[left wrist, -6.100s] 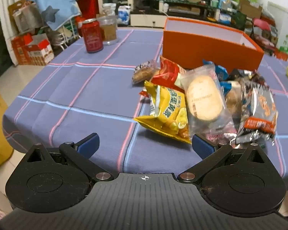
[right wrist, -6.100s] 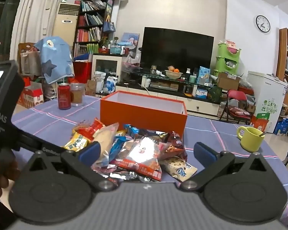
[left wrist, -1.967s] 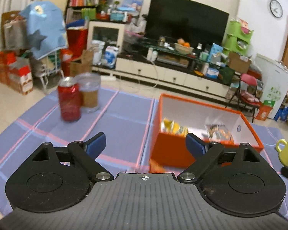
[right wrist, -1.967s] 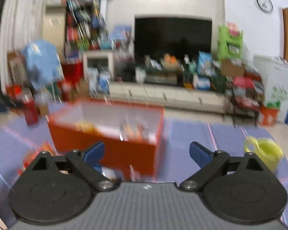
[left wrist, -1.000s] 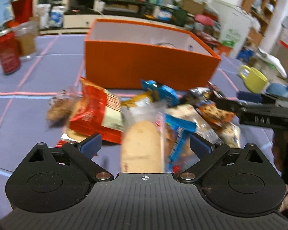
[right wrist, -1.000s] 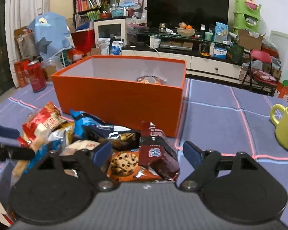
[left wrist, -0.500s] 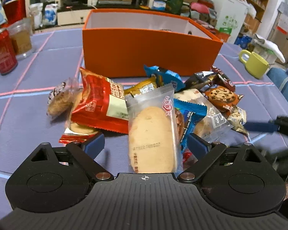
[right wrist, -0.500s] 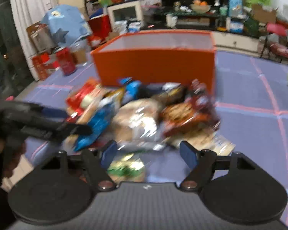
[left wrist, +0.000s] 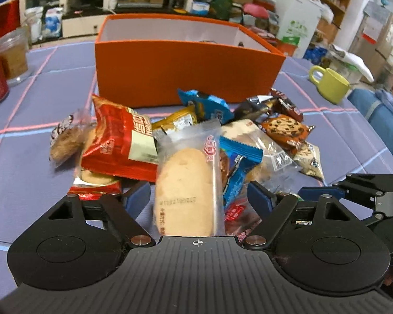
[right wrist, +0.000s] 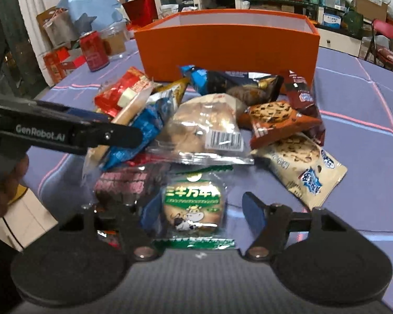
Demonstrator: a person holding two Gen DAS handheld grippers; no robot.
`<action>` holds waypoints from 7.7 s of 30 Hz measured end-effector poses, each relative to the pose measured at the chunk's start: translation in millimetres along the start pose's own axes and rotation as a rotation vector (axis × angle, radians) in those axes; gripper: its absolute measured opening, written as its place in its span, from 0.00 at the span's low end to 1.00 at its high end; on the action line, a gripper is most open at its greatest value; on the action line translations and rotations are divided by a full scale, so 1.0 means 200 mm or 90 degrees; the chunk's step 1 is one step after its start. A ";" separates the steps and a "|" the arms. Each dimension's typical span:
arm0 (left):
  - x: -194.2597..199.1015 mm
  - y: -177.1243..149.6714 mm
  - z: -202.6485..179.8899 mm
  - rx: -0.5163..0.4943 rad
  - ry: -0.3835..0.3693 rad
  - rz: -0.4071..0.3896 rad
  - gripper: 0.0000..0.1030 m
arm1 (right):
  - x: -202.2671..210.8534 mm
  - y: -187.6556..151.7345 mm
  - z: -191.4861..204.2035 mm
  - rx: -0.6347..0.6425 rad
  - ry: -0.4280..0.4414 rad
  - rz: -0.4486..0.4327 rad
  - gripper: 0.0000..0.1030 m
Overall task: Organize snacks
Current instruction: 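Grasp the clear-wrapped round biscuit with the left tool while the right grasps the green cookie pack, then lift both snacks over the orange box and open both tools to release them, then grasp the red-labelled date bag with the right tool while the left grasps the blue cookie pack, then lift and hold both grasped snacks above the pile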
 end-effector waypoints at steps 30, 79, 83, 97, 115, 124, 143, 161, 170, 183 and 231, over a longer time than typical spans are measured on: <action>-0.03 -0.03 0.21 0.190 -0.092 0.050 0.40 | -0.01 0.00 0.02 0.030 0.012 0.015 0.54; 0.36 0.21 0.04 0.040 0.123 -0.151 0.27 | 0.27 0.14 0.12 0.137 -0.093 -0.110 0.51; 0.35 0.35 0.01 0.047 0.118 -0.183 0.27 | 0.30 0.26 0.10 0.106 -0.093 -0.140 0.51; -0.09 0.80 0.05 0.044 0.178 -0.189 0.27 | 0.02 0.93 -0.09 0.010 -0.143 -0.250 0.51; -0.42 0.87 0.13 0.056 0.203 -0.156 0.44 | -0.40 1.04 -0.29 -0.086 -0.158 -0.194 0.51; -0.28 0.88 0.10 0.061 0.177 -0.193 0.62 | -0.27 1.01 -0.32 -0.073 -0.162 -0.223 0.58; 0.35 0.26 0.09 0.033 0.203 -0.188 0.77 | 0.32 0.41 -0.36 -0.091 -0.091 -0.193 0.67; 0.23 0.01 0.09 0.043 0.148 -0.103 0.82 | -0.03 -0.15 0.43 0.079 -0.036 -0.064 0.73; 0.11 -0.03 0.06 -0.082 0.094 -0.024 0.81 | 0.02 -0.14 0.30 0.050 -0.017 -0.053 0.67; -0.02 -0.07 0.01 0.049 0.068 0.000 0.83 | 0.00 -0.15 0.32 0.068 -0.036 -0.059 0.76; 0.09 -0.04 0.03 -0.014 0.167 -0.061 0.00 | 0.05 -0.09 0.26 0.057 -0.022 -0.051 0.56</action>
Point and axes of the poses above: each gripper's, at about its wrist camera, not at the fingertips, and x roughly against the way its jaws point, z to its left, y to its top, the point moved 1 cm from there along -x, roughly the way its jaws point, and after that the axes turned 6 degrees about -z, right-handed, at the moved point
